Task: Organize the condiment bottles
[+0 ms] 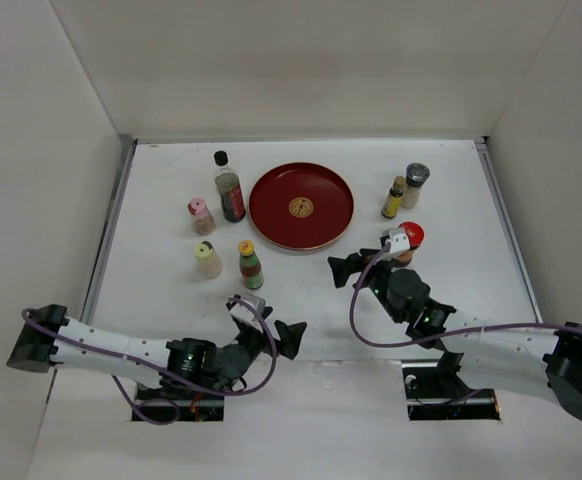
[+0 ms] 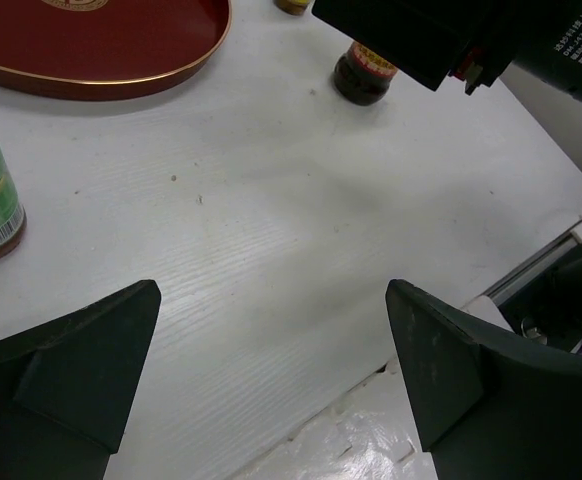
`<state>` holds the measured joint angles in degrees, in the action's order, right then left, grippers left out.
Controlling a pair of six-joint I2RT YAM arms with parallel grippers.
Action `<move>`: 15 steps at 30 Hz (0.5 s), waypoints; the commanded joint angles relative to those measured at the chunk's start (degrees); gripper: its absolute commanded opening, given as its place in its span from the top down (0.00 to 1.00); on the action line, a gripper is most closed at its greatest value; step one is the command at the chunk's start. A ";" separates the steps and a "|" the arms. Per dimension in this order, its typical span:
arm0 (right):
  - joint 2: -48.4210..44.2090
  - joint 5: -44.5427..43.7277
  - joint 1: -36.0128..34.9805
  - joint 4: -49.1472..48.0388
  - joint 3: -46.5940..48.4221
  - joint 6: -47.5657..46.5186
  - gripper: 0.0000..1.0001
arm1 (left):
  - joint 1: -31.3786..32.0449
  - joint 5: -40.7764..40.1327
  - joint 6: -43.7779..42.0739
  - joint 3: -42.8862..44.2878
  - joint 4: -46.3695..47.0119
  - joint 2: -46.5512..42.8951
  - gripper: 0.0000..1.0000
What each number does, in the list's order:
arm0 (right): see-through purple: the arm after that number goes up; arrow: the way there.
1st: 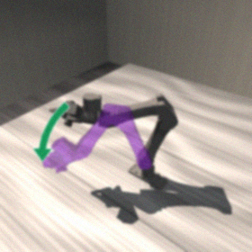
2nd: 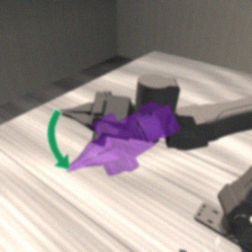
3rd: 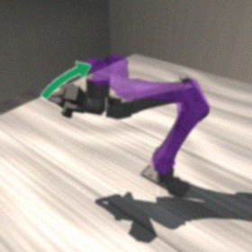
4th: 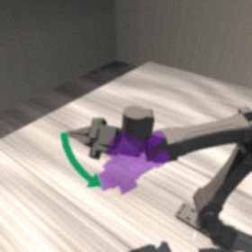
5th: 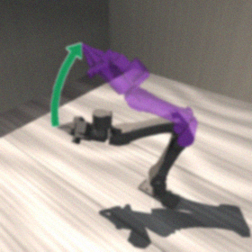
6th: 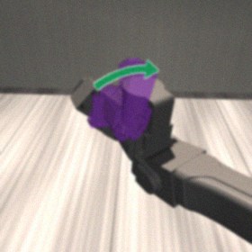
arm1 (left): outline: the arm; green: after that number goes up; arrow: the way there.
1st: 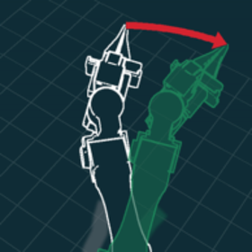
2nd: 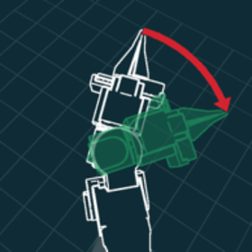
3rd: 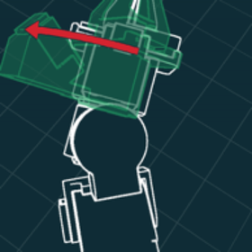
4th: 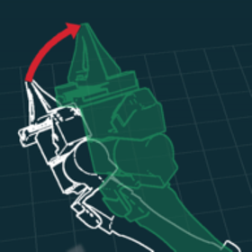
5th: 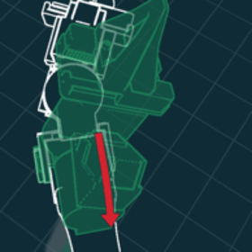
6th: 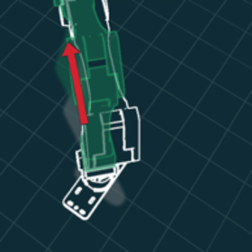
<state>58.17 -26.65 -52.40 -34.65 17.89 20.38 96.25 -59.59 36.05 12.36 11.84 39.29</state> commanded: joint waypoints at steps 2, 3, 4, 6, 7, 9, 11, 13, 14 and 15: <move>-1.57 0.02 0.41 -2.35 0.66 0.62 0.00 | -1.19 0.35 0.51 1.00 2.40 -2.46 0.00; -1.48 0.02 0.42 -2.26 0.74 0.54 0.00 | -1.28 0.35 0.51 0.65 2.58 -3.07 0.00; -1.48 0.02 0.24 -2.17 0.83 0.54 0.00 | -1.28 0.35 0.42 0.21 2.67 -3.60 0.00; -1.57 0.02 0.24 -2.08 0.92 0.45 0.00 | -1.63 -0.34 0.25 -0.23 2.23 -4.65 0.00; -1.40 0.02 0.24 -2.35 0.92 0.62 0.00 | -1.90 -0.52 0.16 -0.32 1.97 -5.35 0.00; -0.87 0.02 0.33 -2.00 1.01 0.62 0.00 | -2.16 -0.79 -0.19 -0.41 1.70 -6.76 0.00; -0.87 -0.33 0.33 -1.82 1.09 0.54 0.00 | -2.25 -2.54 -1.16 -0.06 0.48 -7.56 0.00; -0.96 -1.20 0.24 -1.99 1.01 0.54 0.00 | -2.16 -4.65 -2.47 1.25 -1.63 -7.65 0.00; -0.87 -1.64 0.33 -2.08 1.01 0.54 0.00 | -2.07 -5.26 -3.09 2.22 -2.68 -7.56 0.00; -0.87 -2.08 0.42 -1.74 1.01 0.54 0.00 | -1.99 -5.79 -3.70 3.10 -3.65 -7.47 0.00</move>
<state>57.45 -26.94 -52.40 -34.63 17.89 20.40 94.37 -62.22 34.81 12.45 10.39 31.92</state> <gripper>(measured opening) 0.999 0.997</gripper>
